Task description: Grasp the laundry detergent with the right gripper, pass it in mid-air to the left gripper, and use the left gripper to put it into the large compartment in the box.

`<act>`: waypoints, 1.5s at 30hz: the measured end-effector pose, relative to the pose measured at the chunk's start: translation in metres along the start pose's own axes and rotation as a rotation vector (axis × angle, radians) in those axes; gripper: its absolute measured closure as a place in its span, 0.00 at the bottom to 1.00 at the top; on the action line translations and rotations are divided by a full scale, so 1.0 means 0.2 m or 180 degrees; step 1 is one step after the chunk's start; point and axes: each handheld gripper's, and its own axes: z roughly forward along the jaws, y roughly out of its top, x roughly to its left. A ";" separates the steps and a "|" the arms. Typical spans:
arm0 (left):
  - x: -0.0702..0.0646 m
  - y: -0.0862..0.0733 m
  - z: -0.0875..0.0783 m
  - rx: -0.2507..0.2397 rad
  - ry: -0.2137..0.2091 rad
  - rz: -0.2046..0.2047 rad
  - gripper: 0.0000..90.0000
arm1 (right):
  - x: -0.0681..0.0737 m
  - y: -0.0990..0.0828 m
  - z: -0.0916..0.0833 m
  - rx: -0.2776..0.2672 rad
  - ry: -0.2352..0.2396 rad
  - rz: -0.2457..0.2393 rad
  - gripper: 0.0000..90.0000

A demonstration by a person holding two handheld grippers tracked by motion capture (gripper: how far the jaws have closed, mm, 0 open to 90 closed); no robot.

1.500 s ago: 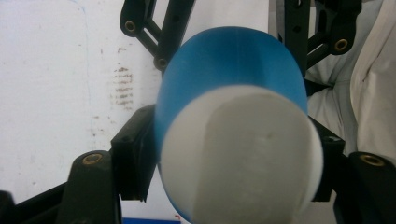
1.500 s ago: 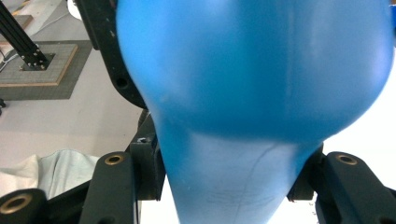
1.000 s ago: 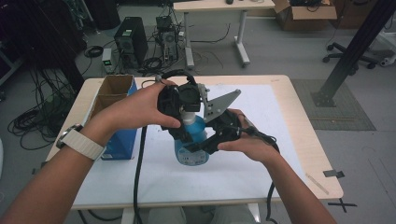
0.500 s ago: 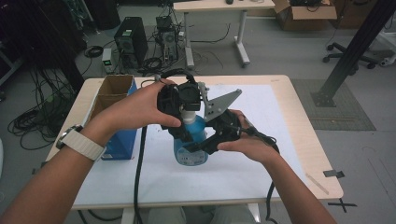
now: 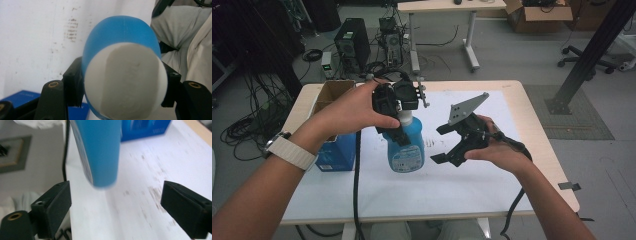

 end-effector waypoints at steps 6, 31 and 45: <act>0.03 -0.03 -0.08 -0.0029 0.0163 -0.0410 0.42 | -0.01 -0.05 -0.11 0.0206 -0.0179 0.0052 0.08; 0.21 -0.15 -0.37 -0.0157 0.0753 -0.2248 0.42 | -0.06 -0.23 -0.43 0.0736 -0.0423 0.0353 0.06; 0.32 -0.29 -0.49 -0.0168 0.0926 -0.2938 0.42 | -0.07 -0.32 -0.46 0.0948 -0.0419 0.0319 0.06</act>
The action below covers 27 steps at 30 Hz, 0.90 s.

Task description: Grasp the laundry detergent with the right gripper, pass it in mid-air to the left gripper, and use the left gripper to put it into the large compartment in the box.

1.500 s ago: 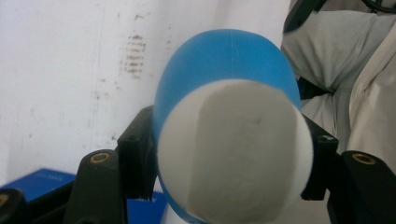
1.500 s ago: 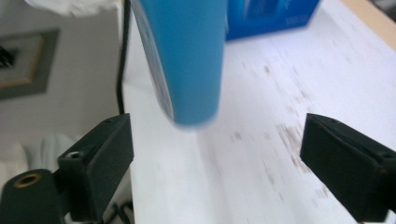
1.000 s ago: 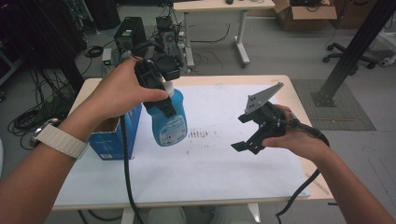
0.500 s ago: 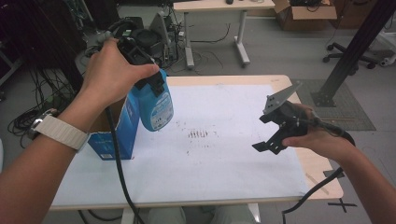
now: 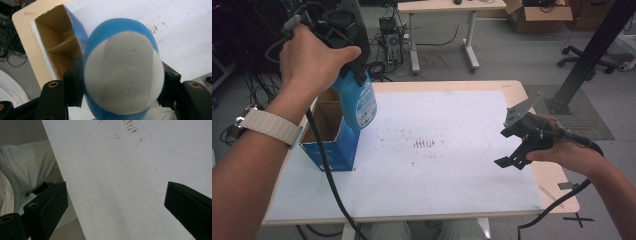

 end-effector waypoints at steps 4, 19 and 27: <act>0.07 -0.01 0.00 -0.0002 0.0021 -0.0205 0.42 | -0.01 0.00 -0.01 -0.0062 -0.0065 -0.0051 0.07; 0.28 -0.07 0.02 -0.0106 0.0196 -0.0688 0.42 | -0.03 0.00 0.03 -0.0032 -0.0039 -0.0043 0.07; 0.35 -0.08 0.08 -0.0134 0.0258 -0.0790 0.42 | -0.03 0.00 0.04 -0.0008 -0.0020 -0.0047 0.07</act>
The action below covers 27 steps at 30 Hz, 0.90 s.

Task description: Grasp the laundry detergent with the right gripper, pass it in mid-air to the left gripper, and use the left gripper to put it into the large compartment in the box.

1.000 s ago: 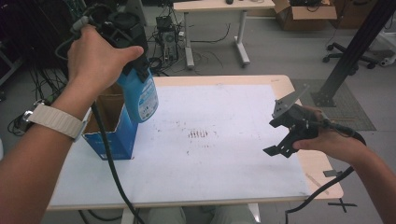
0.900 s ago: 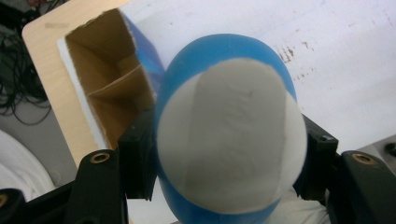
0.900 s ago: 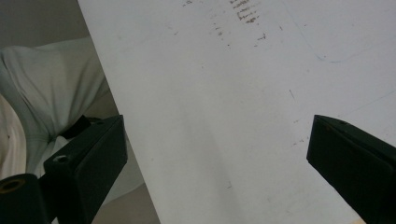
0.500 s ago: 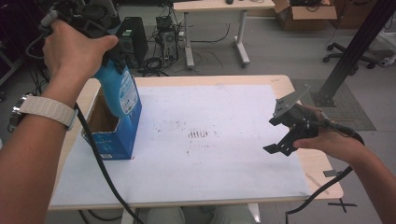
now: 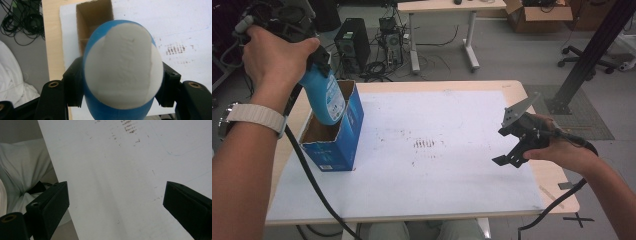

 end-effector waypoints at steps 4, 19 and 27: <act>0.02 0.00 0.04 -0.0022 0.0054 -0.0045 0.42 | 0.00 0.00 0.00 0.0013 0.0002 0.0008 0.07; 0.09 -0.03 0.23 0.0035 0.0116 -0.0092 0.42 | 0.00 0.01 0.02 0.0024 0.0043 -0.0020 0.07; 0.09 -0.06 0.35 0.0029 0.0131 -0.0013 0.42 | 0.01 -0.01 0.05 0.0113 0.0091 -0.0038 0.07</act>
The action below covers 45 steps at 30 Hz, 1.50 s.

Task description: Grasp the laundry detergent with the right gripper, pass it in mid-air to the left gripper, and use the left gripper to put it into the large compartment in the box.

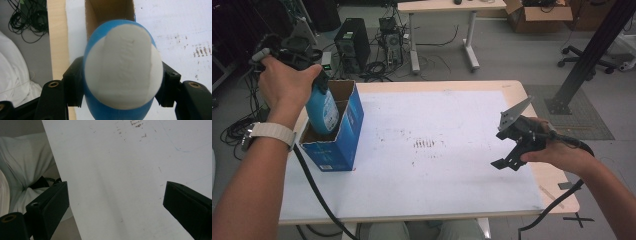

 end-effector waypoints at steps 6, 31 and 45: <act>0.01 -0.02 0.07 -0.0027 -0.0008 0.0010 0.42 | 0.01 -0.01 0.00 0.0029 -0.0040 -0.0020 0.08; 0.01 -0.11 0.32 0.0071 -0.0013 0.0042 0.42 | 0.01 -0.04 0.03 0.0152 0.0001 0.0009 0.08; -0.01 -0.14 0.45 0.0164 -0.0047 0.0049 0.42 | 0.01 -0.06 0.04 0.0158 0.0011 0.0042 0.08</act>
